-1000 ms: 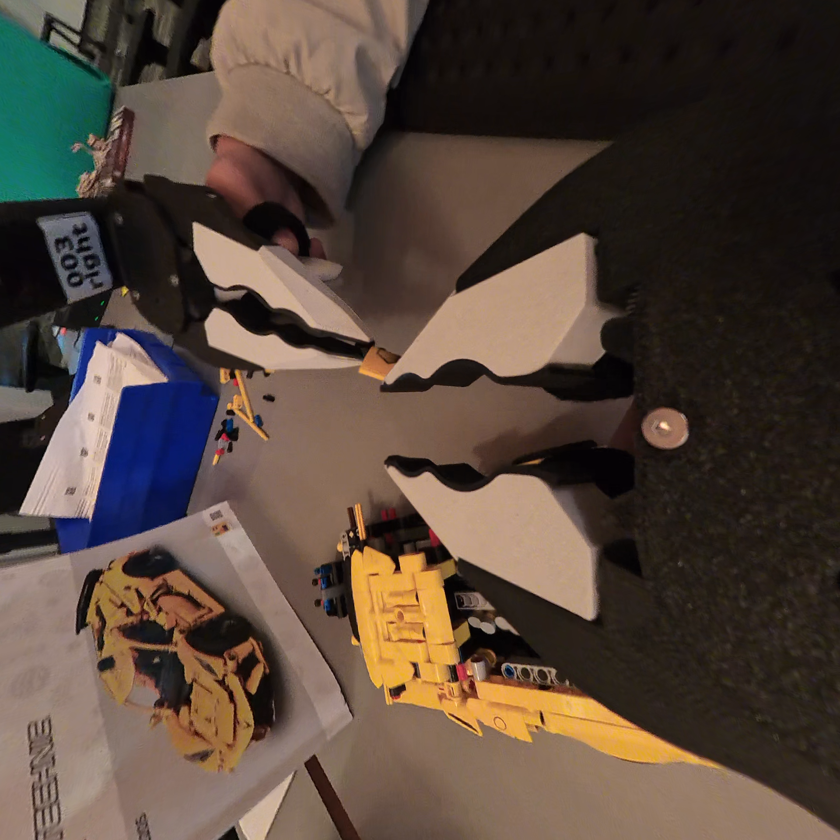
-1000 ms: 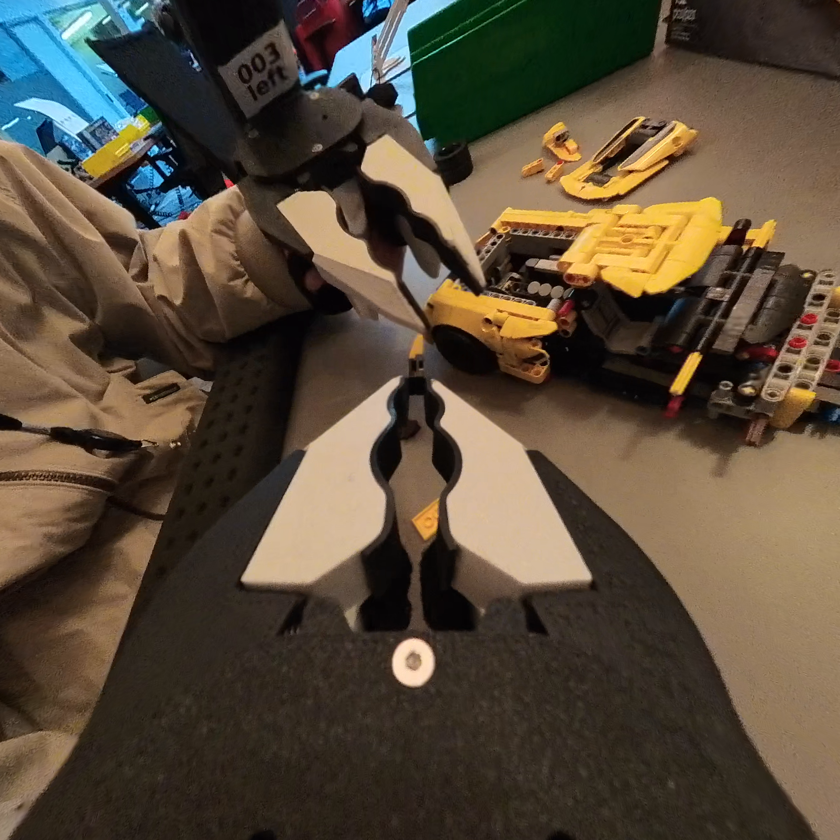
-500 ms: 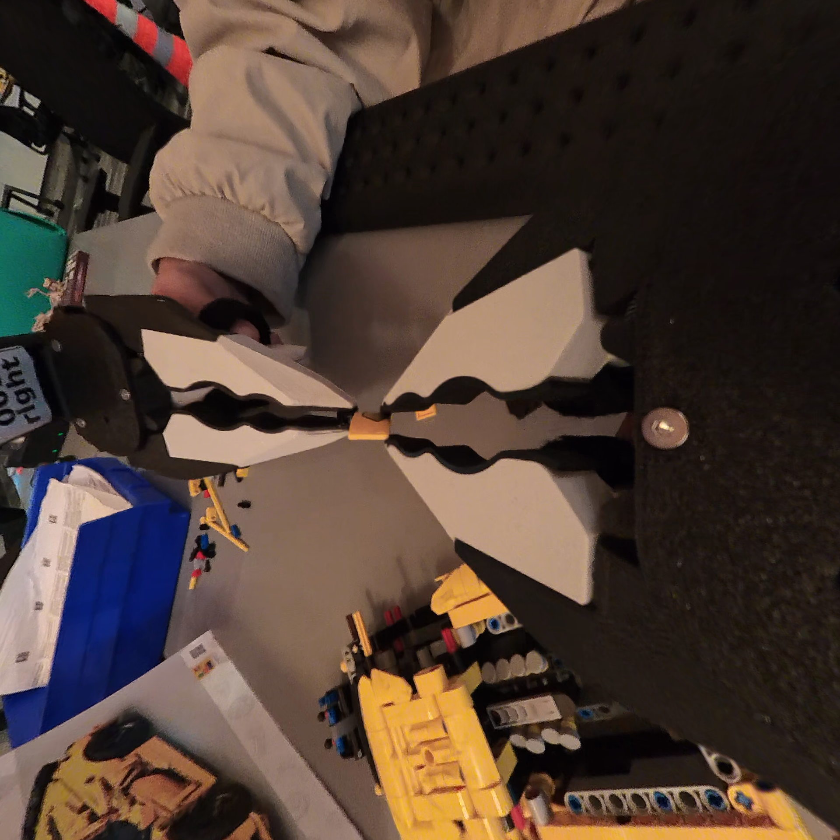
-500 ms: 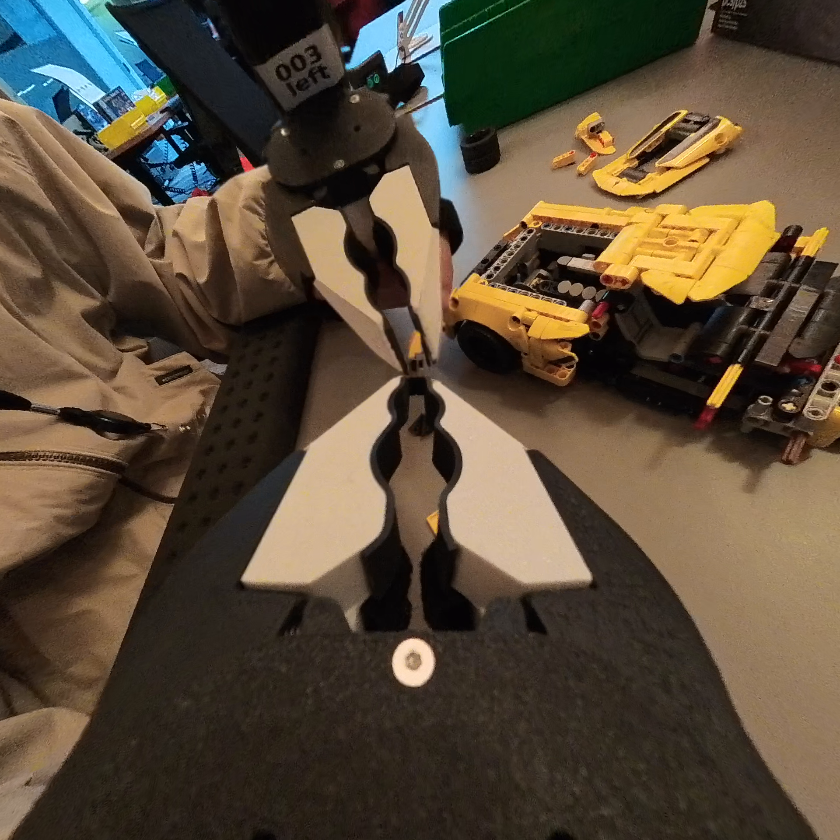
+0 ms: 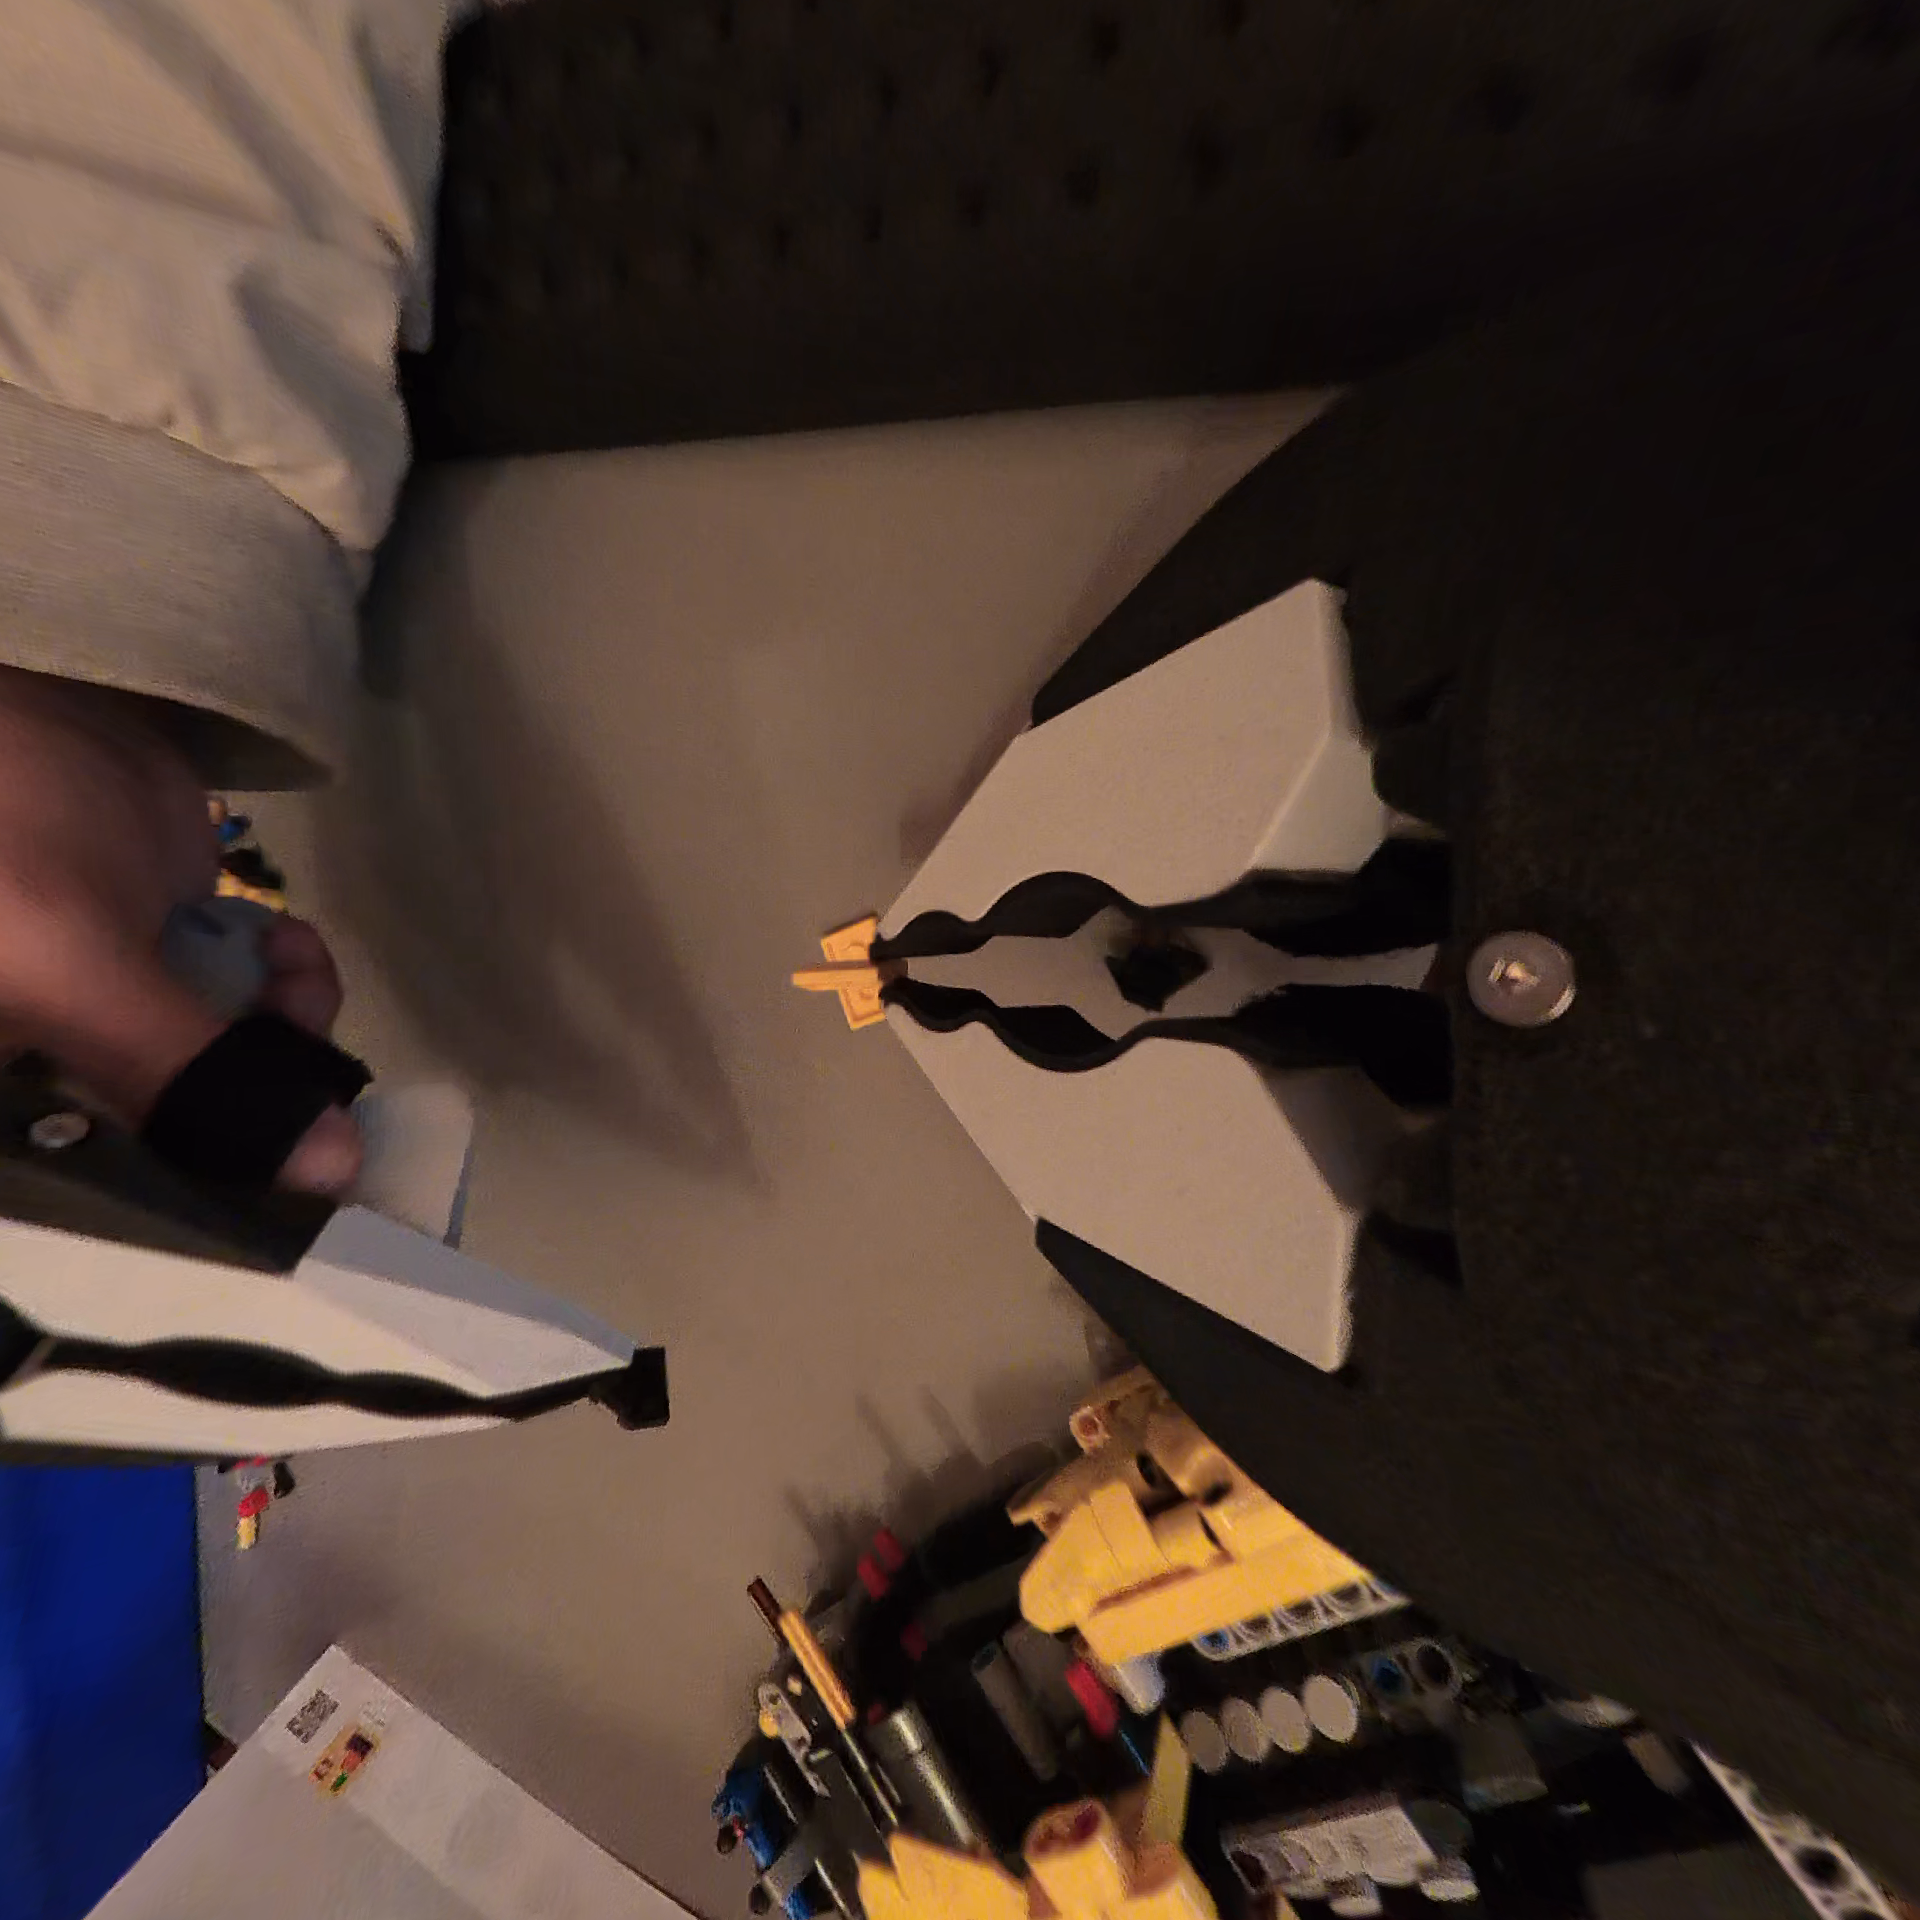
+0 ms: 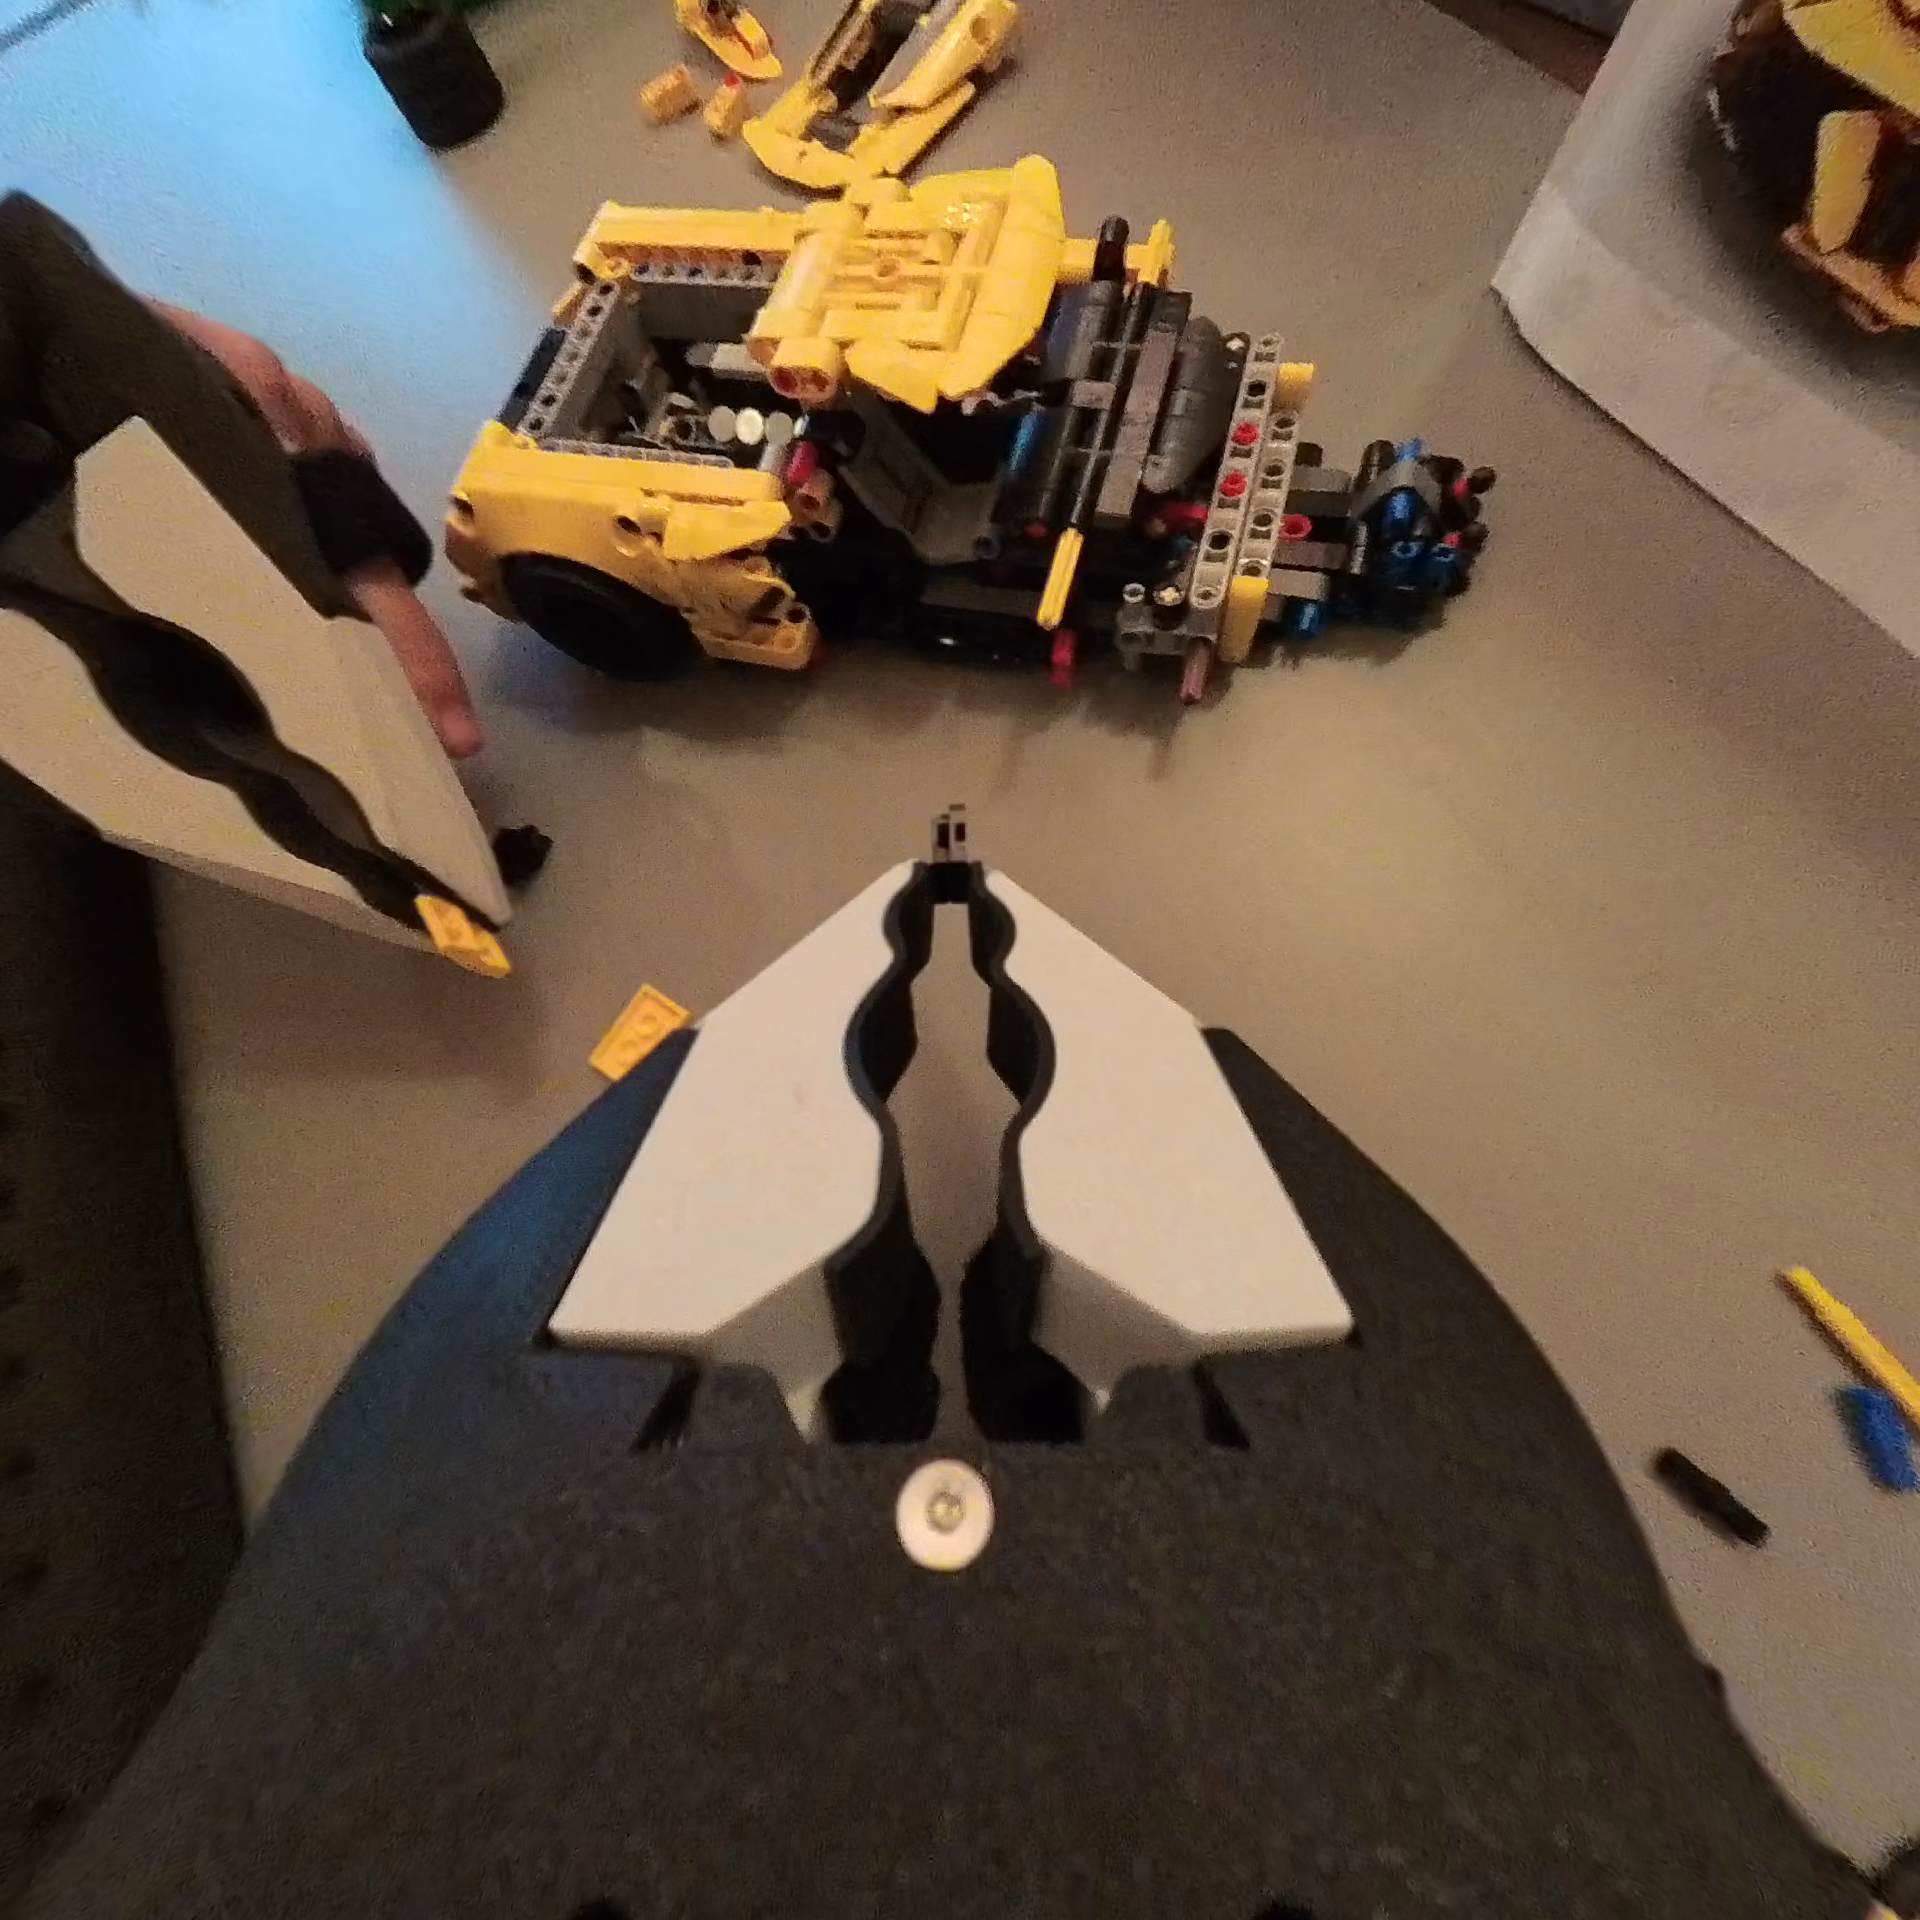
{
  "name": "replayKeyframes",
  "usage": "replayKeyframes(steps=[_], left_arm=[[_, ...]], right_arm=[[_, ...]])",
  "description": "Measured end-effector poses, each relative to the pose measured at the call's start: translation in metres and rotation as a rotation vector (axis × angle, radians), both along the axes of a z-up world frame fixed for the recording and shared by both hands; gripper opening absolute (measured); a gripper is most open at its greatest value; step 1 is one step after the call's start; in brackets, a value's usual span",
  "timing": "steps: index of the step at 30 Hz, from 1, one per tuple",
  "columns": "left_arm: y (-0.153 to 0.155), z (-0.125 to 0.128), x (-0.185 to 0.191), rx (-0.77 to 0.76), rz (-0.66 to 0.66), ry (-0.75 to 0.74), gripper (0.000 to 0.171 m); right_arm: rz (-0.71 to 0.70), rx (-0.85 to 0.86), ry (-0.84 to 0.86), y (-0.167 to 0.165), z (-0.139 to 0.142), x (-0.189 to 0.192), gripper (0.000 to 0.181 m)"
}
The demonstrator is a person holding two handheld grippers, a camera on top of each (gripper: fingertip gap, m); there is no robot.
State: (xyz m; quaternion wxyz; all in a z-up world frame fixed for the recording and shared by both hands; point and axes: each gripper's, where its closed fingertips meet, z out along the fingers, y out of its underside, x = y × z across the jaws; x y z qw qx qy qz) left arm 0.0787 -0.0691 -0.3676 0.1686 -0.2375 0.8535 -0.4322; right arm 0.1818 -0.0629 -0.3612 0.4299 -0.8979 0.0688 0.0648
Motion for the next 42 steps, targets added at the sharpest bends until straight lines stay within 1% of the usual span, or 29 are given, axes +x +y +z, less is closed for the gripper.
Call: replayKeyframes(steps=[2, 4, 5, 6, 8, 10, 11, 12, 13, 14, 16, 19, 21, 23, 25, 26, 28, 31, 32, 34, 36, 37, 38, 40, 41, 42], left_arm=[[-0.004, -0.007, 0.003, 0.028, 0.021, -0.005, 0.004], [-0.006, -0.008, 0.003, 0.018, 0.023, 0.009, 0.004], [-0.006, -0.006, 0.003, 0.006, 0.026, 0.011, 0.004], [-0.007, -0.004, 0.004, -0.002, 0.031, 0.013, 0.004], [-0.007, -0.002, 0.005, -0.013, 0.045, 0.019, 0.004], [-0.006, -0.003, 0.007, -0.019, 0.061, 0.028, 0.004], [-0.005, -0.005, 0.008, -0.018, 0.071, 0.038, 0.004], [-0.003, -0.007, 0.011, -0.016, 0.094, 0.05, 0.004], [0.0, -0.01, 0.016, -0.016, 0.131, 0.062, 0.004], [0.002, -0.011, 0.021, -0.02, 0.165, 0.076, 0.004], [-0.004, -0.011, 0.027, -0.042, 0.167, 0.103, 0.006], [-0.016, -0.015, 0.034, -0.003, 0.172, 0.123, 0.028], [-0.02, -0.02, 0.029, 0.014, 0.149, 0.159, 0.031], [-0.013, -0.023, 0.023, 0.038, 0.155, 0.154, 0.038], [-0.008, -0.024, 0.016, 0.049, 0.155, 0.14, 0.047], [-0.008, -0.025, 0.013, 0.056, 0.142, 0.147, 0.048], [-0.01, -0.027, 0.012, 0.074, 0.137, 0.16, 0.047], [-0.013, -0.035, 0.017, 0.147, 0.153, 0.145, 0.036], [-0.019, -0.034, 0.017, 0.143, 0.145, 0.141, 0.025], [-0.026, -0.035, 0.022, 0.169, 0.162, 0.128, 0.022], [-0.037, -0.032, 0.031, 0.203, 0.159, 0.102, 0.022], [-0.047, -0.026, 0.041, 0.19, 0.158, 0.073, 0.022], [-0.061, -0.016, 0.054, 0.146, 0.162, 0.054, 0.022], [-0.099, 0.006, 0.081, 0.029, 0.147, 0.047, 0.022], [-0.117, 0.01, 0.095, 0.0, 0.138, 0.062, 0.022], [-0.132, 0.008, 0.107, -0.007, 0.121, 0.097, 0.023]], right_arm=[[-0.041, 0.005, -0.063, -0.012, 0.01, 0.012, 0.005], [-0.171, 0.065, -0.091, -0.037, 0.025, 0.038, 0.004], [-0.297, 0.033, -0.116, -0.06, 0.025, 0.061, 0.004], [-0.388, -0.062, -0.14, -0.089, 0.019, 0.077, 0.005], [-0.504, -0.202, -0.158, -0.139, 0.017, 0.094, 0.005], [-0.508, -0.347, -0.123, -0.176, 0.016, 0.088, 0.005], [-0.509, -0.388, -0.122, -0.188, 0.017, 0.085, 0.004], [-0.503, -0.392, -0.108, -0.193, 0.019, 0.081, 0.004], [-0.478, -0.366, -0.078, -0.188, 0.021, 0.074, 0.004], [-0.424, -0.329, -0.053, -0.177, 0.023, 0.066, 0.004], [-0.339, -0.286, -0.048, -0.154, 0.021, 0.055, 0.005], [-0.24, -0.318, -0.073, -0.126, 0.014, 0.043, 0.005], [-0.206, -0.304, -0.076, -0.113, 0.014, 0.037, 0.005], [-0.197, -0.28, -0.063, -0.106, 0.016, 0.031, 0.005], [-0.191, -0.221, -0.065, -0.1, 0.02, 0.021, 0.005], [-0.198, -0.179, -0.075, -0.098, 0.021, 0.016, 0.005], [-0.237, -0.093, -0.07, -0.099, 0.02, 0.006, 0.005], [-0.295, 0.049, -0.054, -0.108, 0.024, -0.014, 0.005], [-0.327, 0.091, -0.062, -0.115, 0.028, -0.018, 0.005], [-0.41, 0.193, -0.081, -0.127, 0.043, -0.024, 0.005], [-0.521, 0.289, -0.139, -0.145, 0.058, -0.025, 0.005], [-0.579, 0.339, -0.155, -0.153, 0.065, -0.027, 0.005], [-0.636, 0.391, -0.162, -0.16, 0.07, -0.03, 0.005], [-0.725, 0.494, -0.155, -0.17, 0.078, -0.04, 0.005], [-0.747, 0.54, -0.161, -0.173, 0.081, -0.047, 0.005], [-0.77, 0.566, -0.172, -0.177, 0.082, -0.051, 0.005]])
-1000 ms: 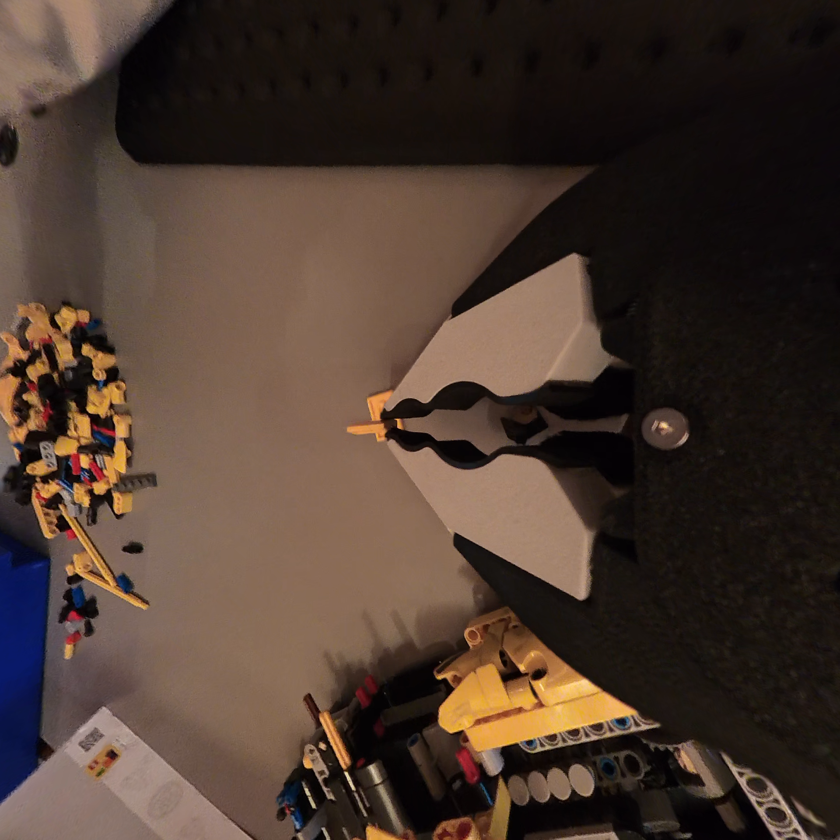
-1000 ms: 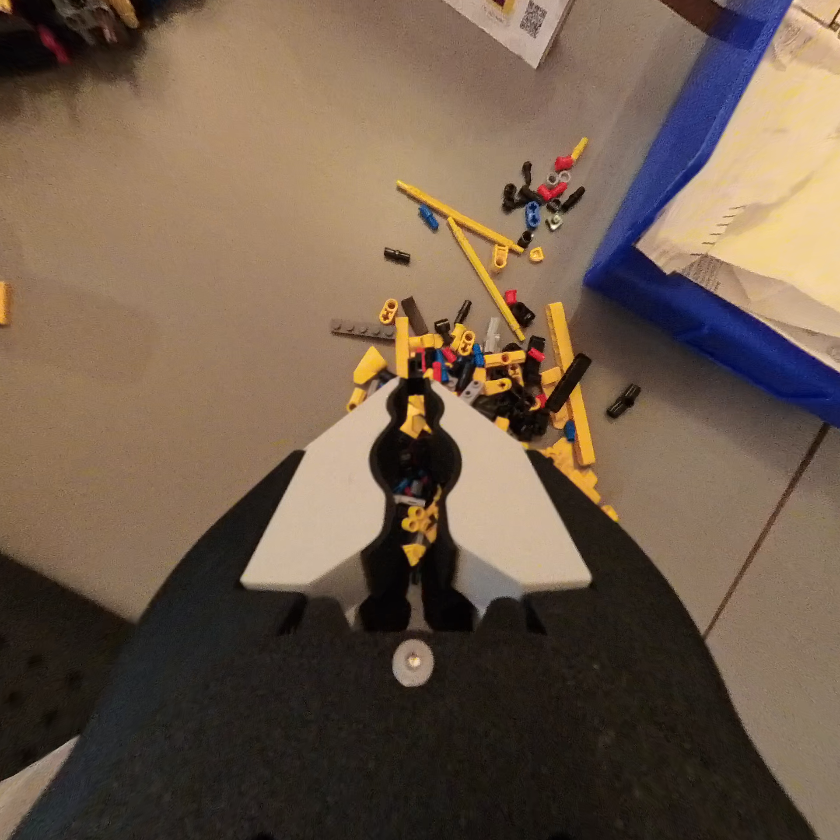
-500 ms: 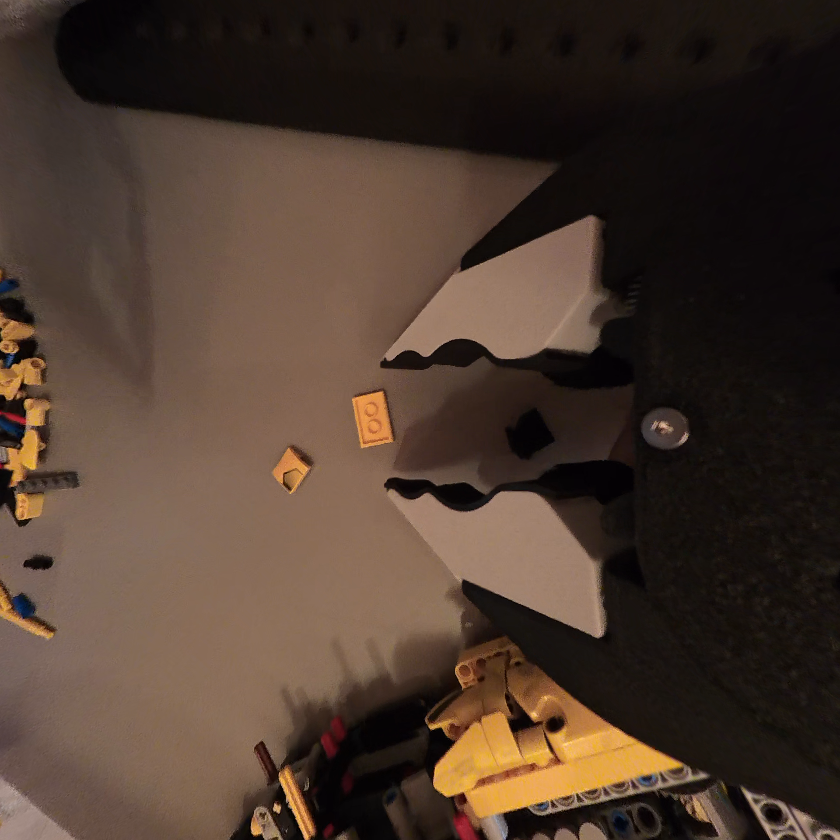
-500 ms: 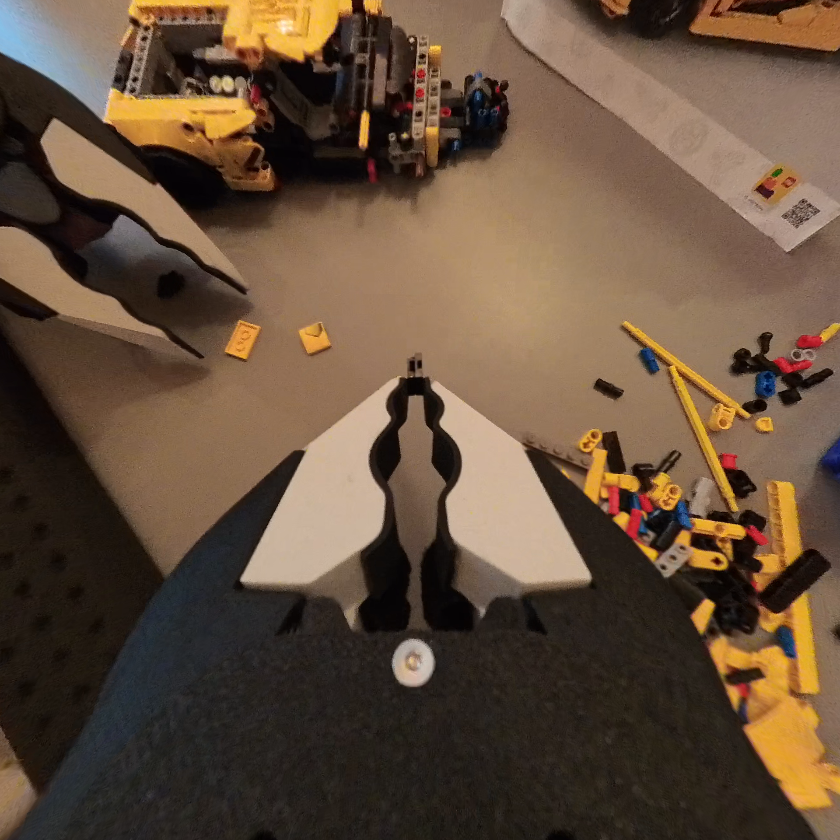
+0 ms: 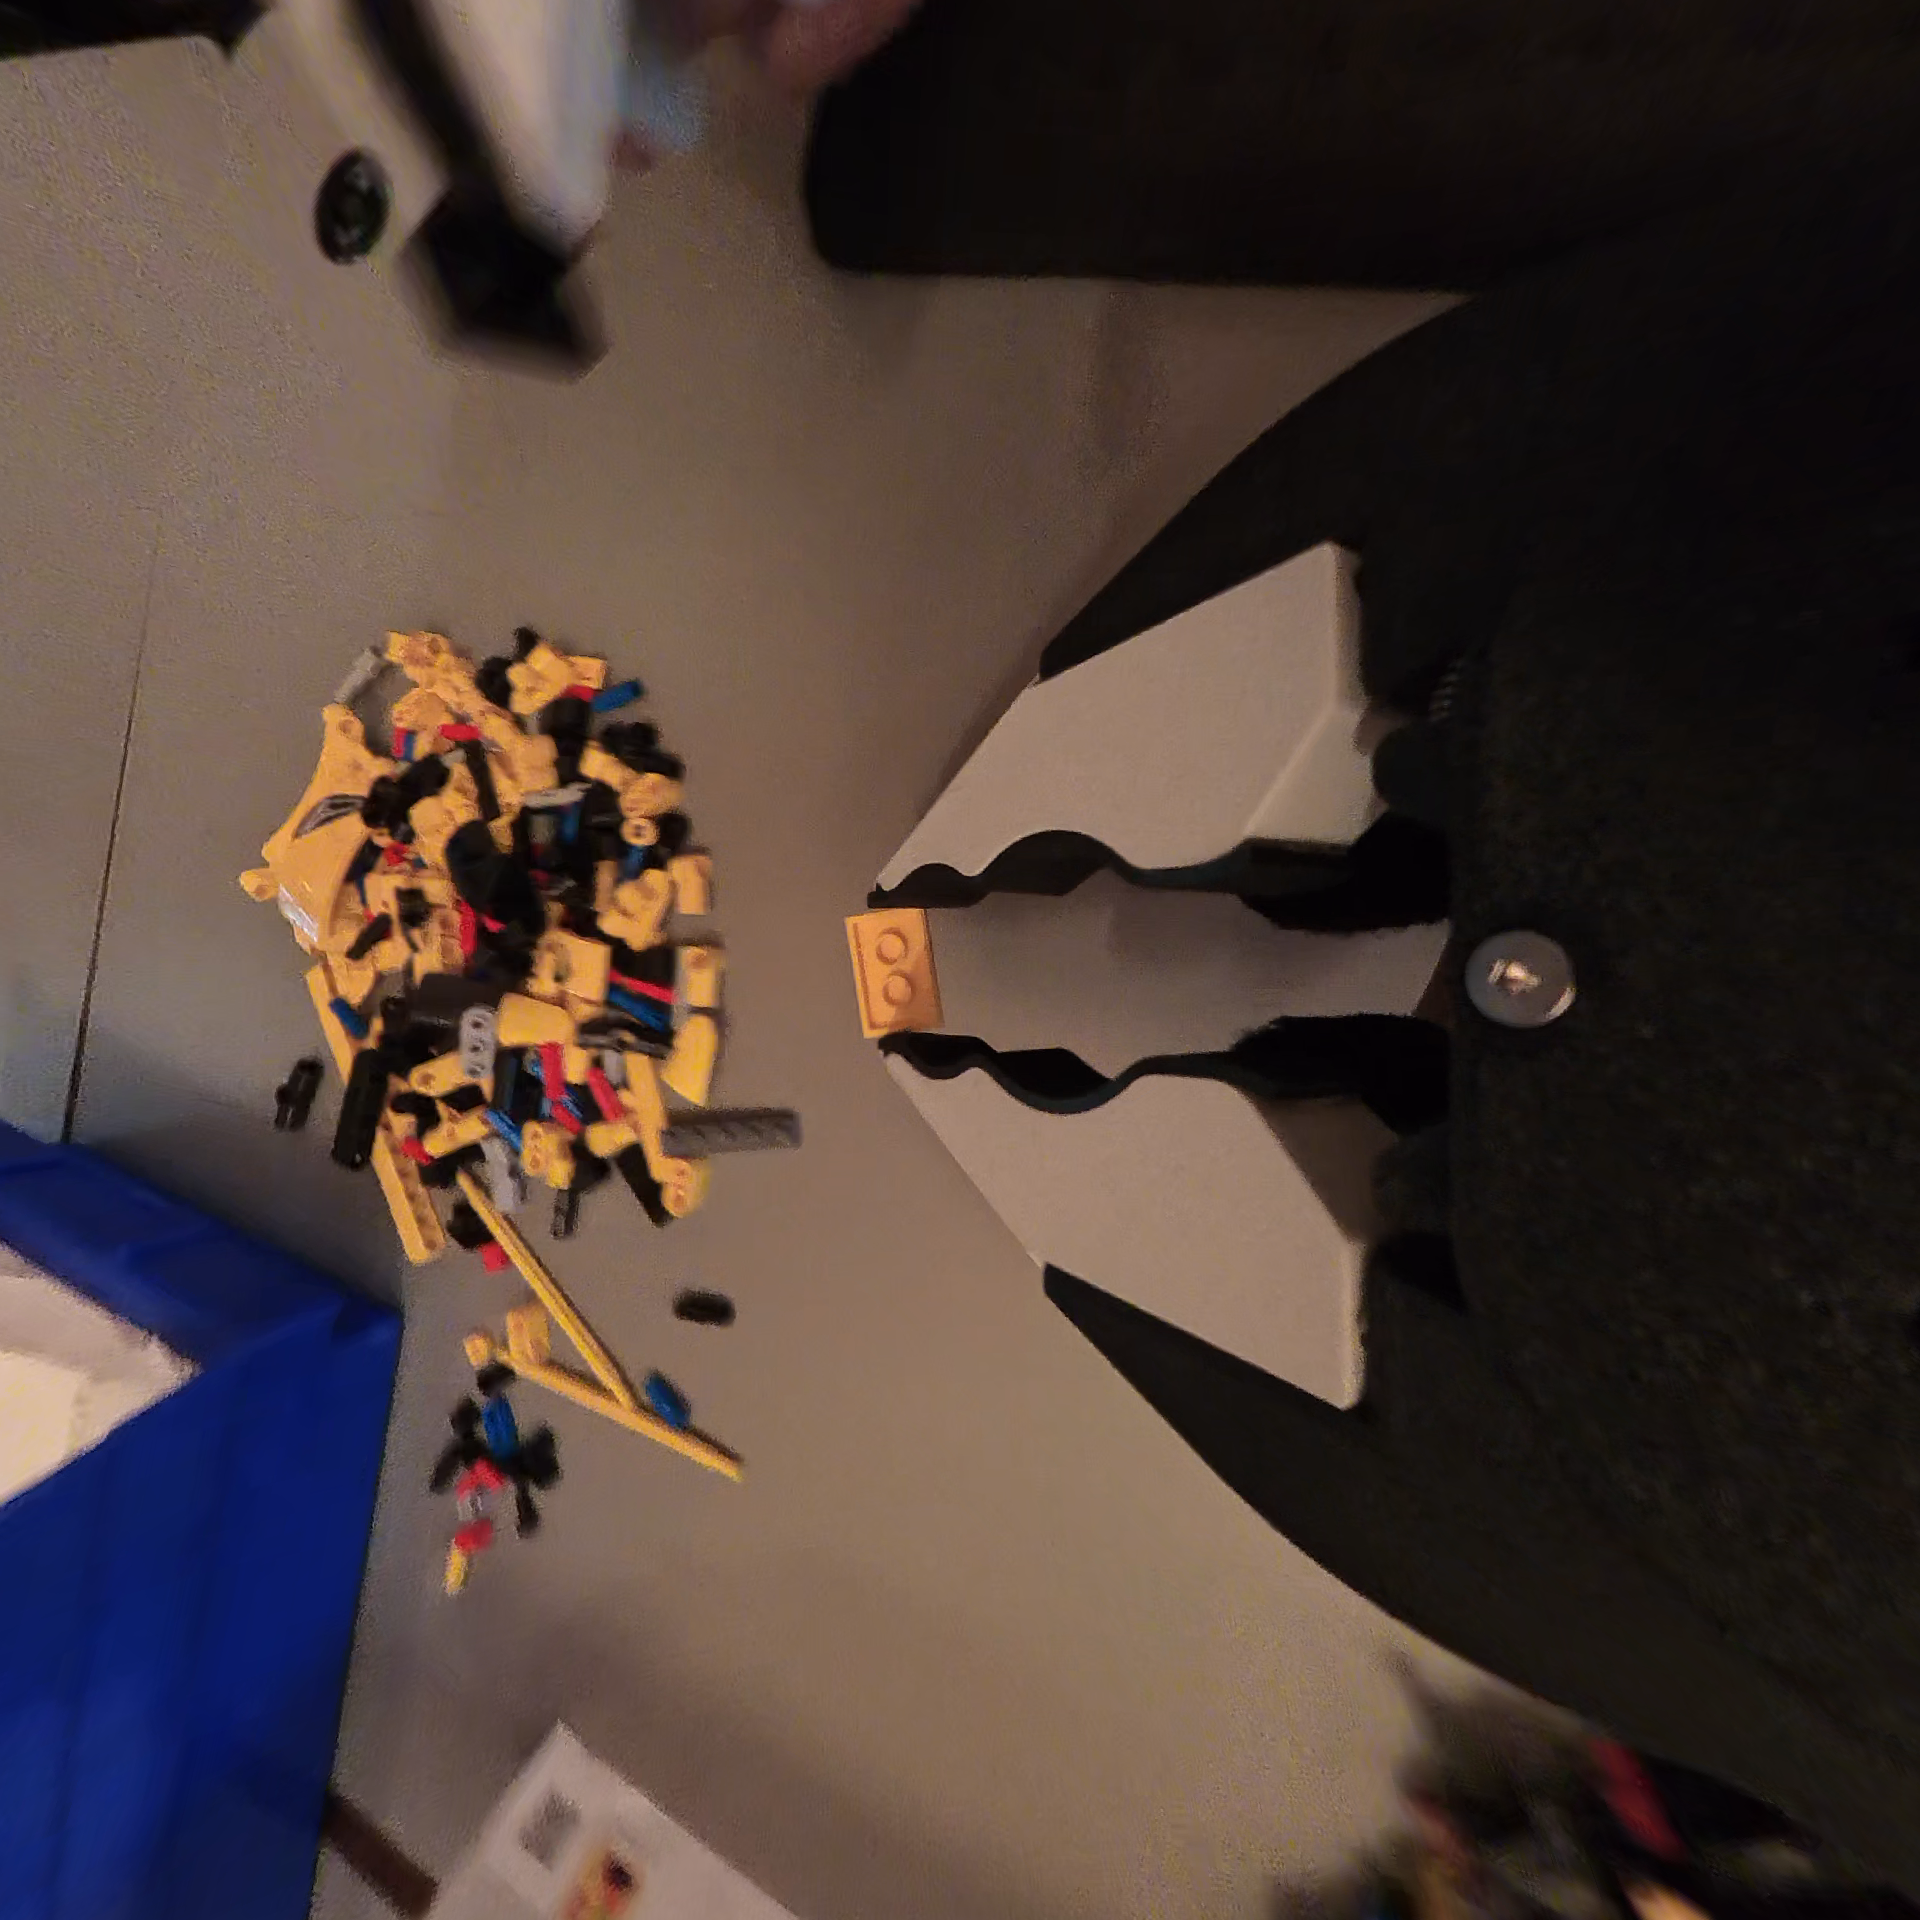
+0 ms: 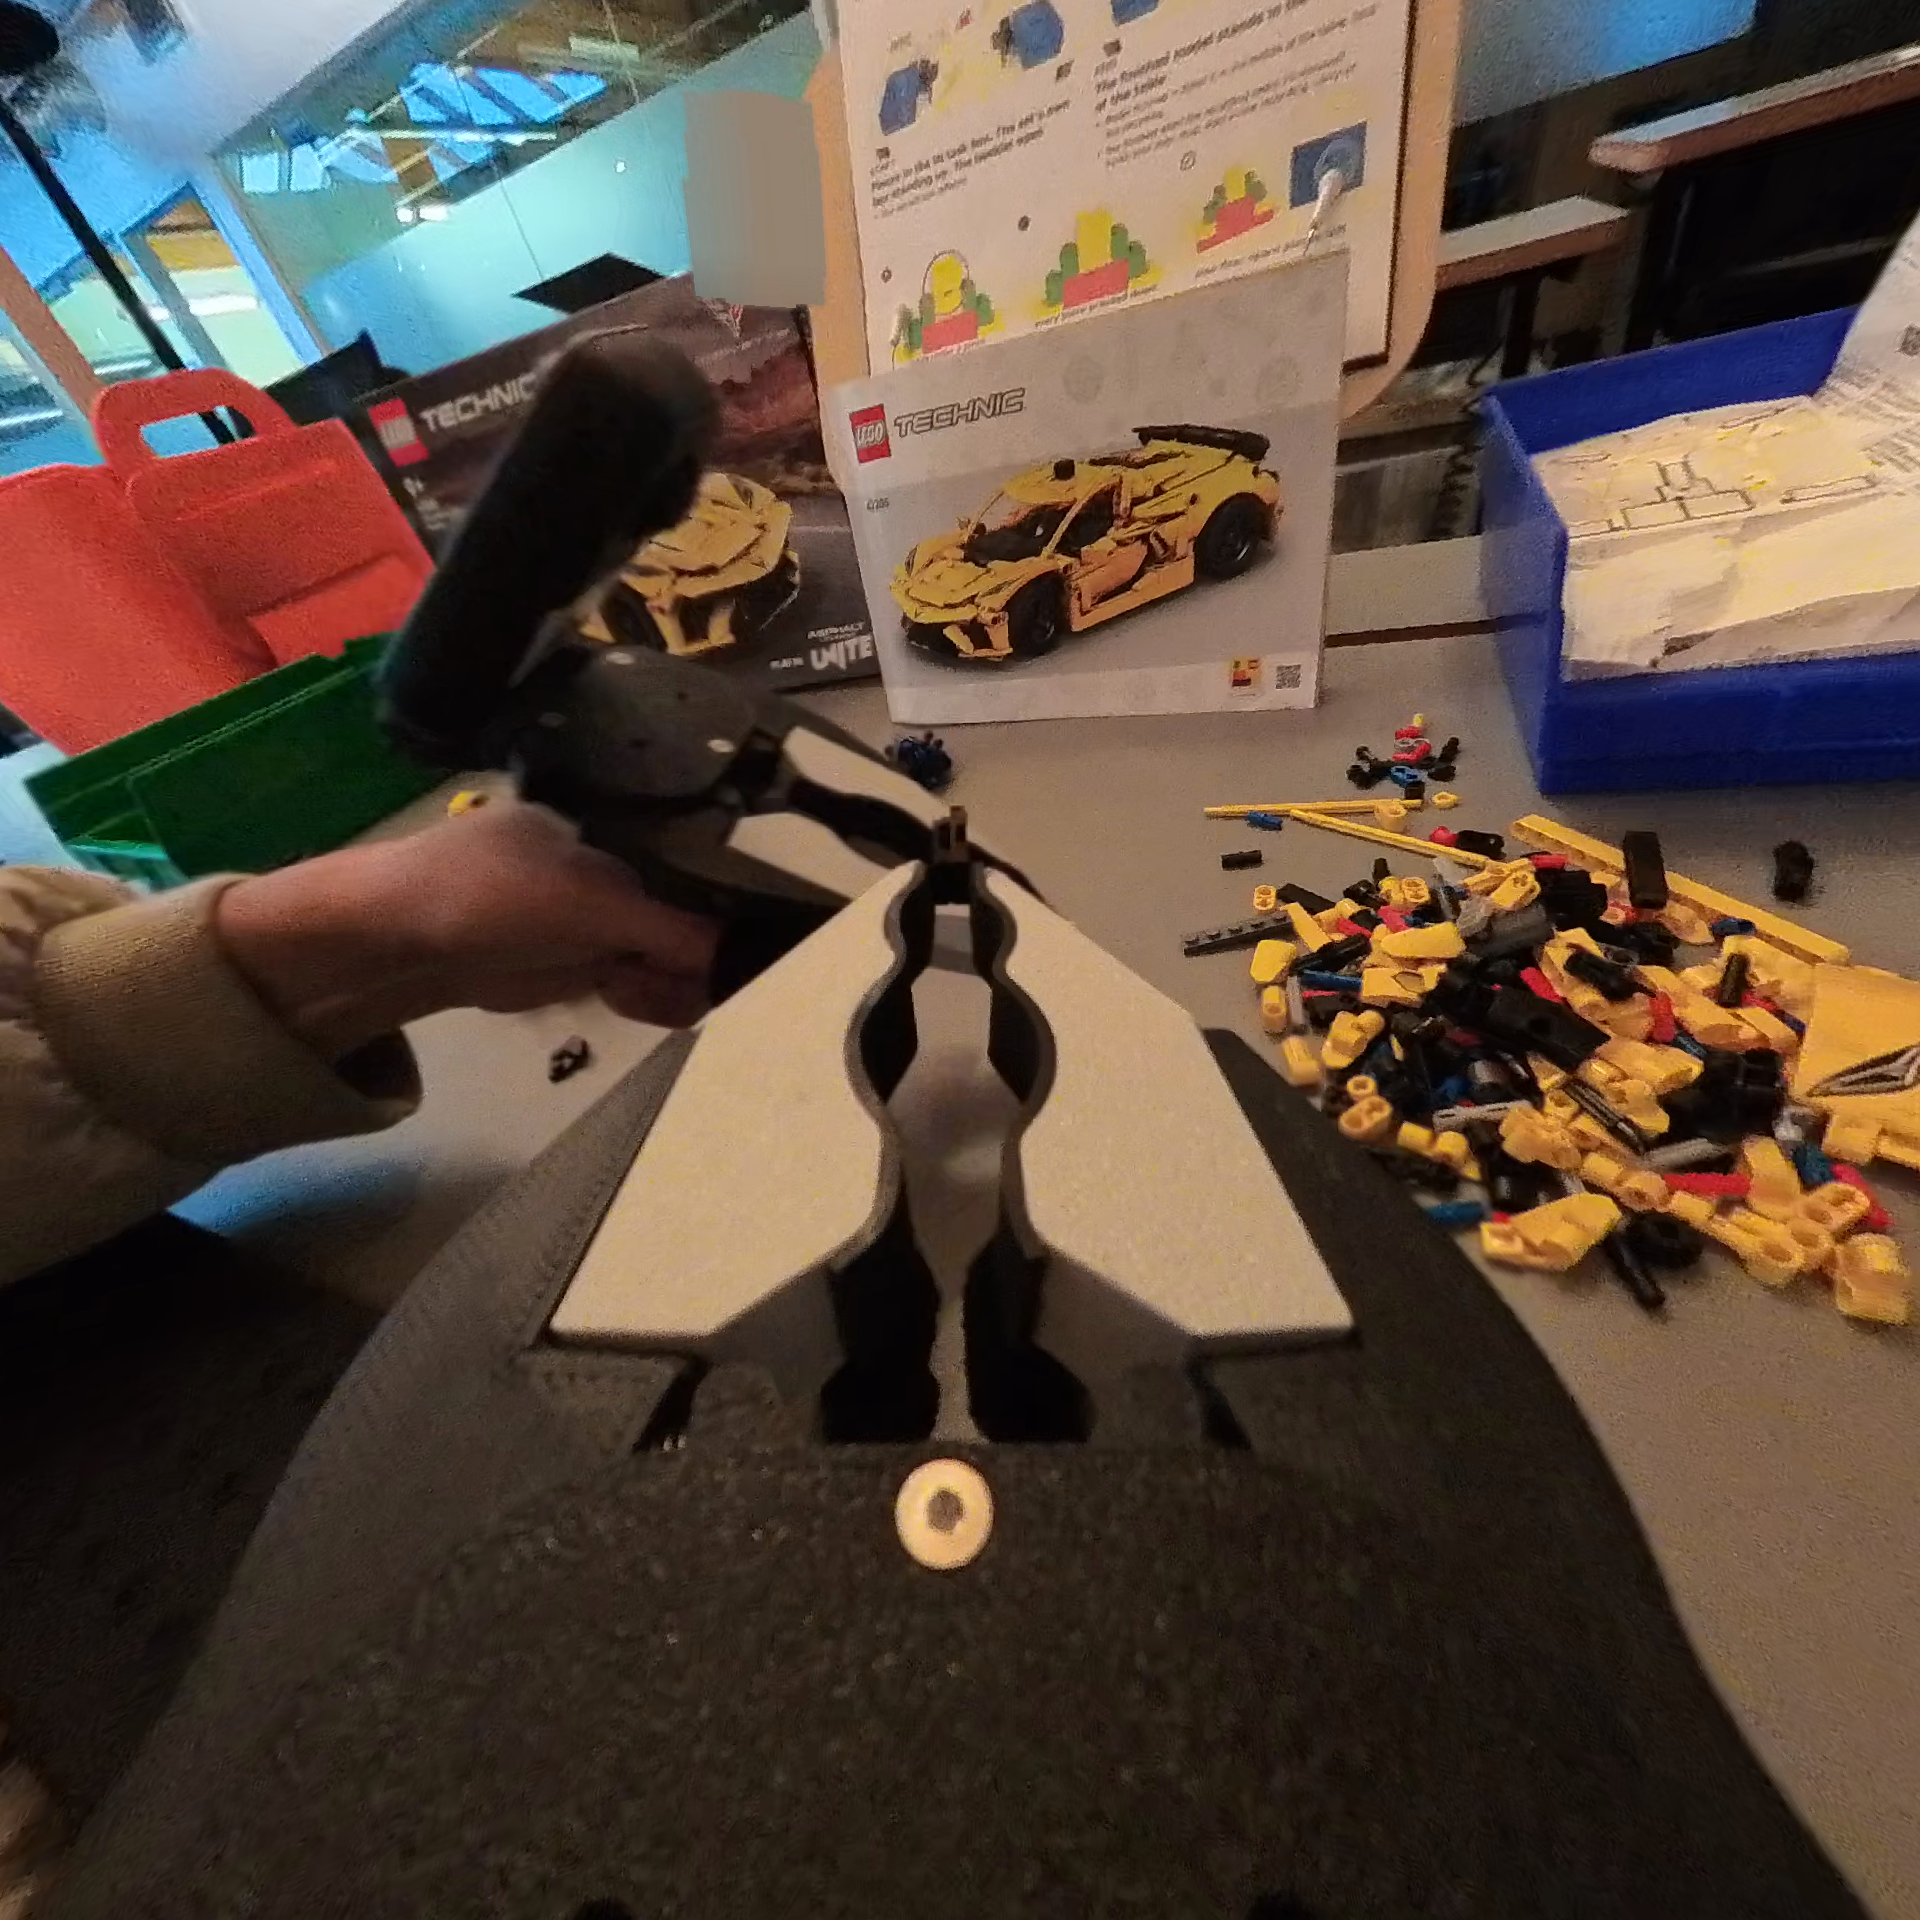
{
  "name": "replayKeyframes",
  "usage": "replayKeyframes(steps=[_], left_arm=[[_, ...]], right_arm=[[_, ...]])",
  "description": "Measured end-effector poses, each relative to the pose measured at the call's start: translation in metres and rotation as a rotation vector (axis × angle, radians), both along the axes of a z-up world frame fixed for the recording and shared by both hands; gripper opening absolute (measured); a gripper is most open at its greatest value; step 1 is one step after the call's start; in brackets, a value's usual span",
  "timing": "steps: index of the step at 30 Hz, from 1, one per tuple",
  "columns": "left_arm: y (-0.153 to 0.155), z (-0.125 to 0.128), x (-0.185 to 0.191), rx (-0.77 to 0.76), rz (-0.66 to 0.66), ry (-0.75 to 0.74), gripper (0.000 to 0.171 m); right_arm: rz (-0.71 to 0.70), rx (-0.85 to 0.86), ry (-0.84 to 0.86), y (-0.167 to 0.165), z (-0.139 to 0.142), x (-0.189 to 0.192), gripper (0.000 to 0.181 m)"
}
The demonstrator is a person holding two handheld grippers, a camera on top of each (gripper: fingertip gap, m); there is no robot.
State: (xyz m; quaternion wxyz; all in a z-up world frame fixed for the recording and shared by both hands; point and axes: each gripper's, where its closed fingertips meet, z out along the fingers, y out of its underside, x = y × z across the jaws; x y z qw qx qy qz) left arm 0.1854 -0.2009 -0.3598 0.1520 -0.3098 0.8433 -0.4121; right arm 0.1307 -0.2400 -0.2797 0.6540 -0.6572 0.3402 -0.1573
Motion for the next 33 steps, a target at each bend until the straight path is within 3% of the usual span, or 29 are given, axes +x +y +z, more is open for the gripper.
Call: replayKeyframes(steps=[2, 4, 8, 11, 14, 18, 21, 23, 27, 31, 33], left_arm=[[-0.014, -0.013, 0.012, 0.018, -0.023, 0.087, 0.046], [-0.003, -0.015, 0.007, 0.009, -0.005, 0.114, 0.051], [0.071, -0.012, -0.026, 0.065, 0.167, 0.072, 0.05], [0.109, -0.029, -0.052, 0.09, 0.317, 0.151, 0.051], [0.112, -0.034, -0.051, 0.046, 0.412, 0.129, 0.05], [0.103, -0.042, -0.046, 0.03, 0.435, 0.148, 0.05], [0.107, -0.043, -0.038, 0.067, 0.473, 0.107, 0.028], [0.103, -0.043, -0.034, 0.062, 0.465, 0.091, 0.018], [0.076, -0.037, -0.016, 0.055, 0.365, 0.107, 0.017], [-0.003, -0.004, 0.028, -0.02, 0.098, 0.018, 0.017], [-0.039, -0.003, 0.047, -0.01, -0.019, 0.008, 0.017]], right_arm=[[-0.006, 0.028, -0.015, -0.004, -0.001, -0.008, 0.004], [0.019, 0.061, -0.018, -0.005, 0.001, -0.015, 0.004], [0.086, 0.055, -0.039, 0.005, -0.002, -0.022, 0.005], [0.138, -0.034, -0.069, 0.02, -0.007, -0.029, 0.004], [0.16, -0.082, -0.094, 0.027, -0.01, -0.033, 0.004], [0.175, -0.042, -0.088, 0.025, -0.007, -0.035, 0.004], [0.176, -0.005, -0.07, 0.022, -0.005, -0.033, 0.004], [0.179, -0.001, -0.061, 0.022, -0.005, -0.033, 0.004], [0.177, 0.0, -0.067, 0.021, -0.005, -0.033, 0.005], [0.178, 0.001, -0.077, 0.021, -0.003, -0.034, 0.005], [0.177, 0.007, -0.086, 0.02, -0.002, -0.035, 0.005]])
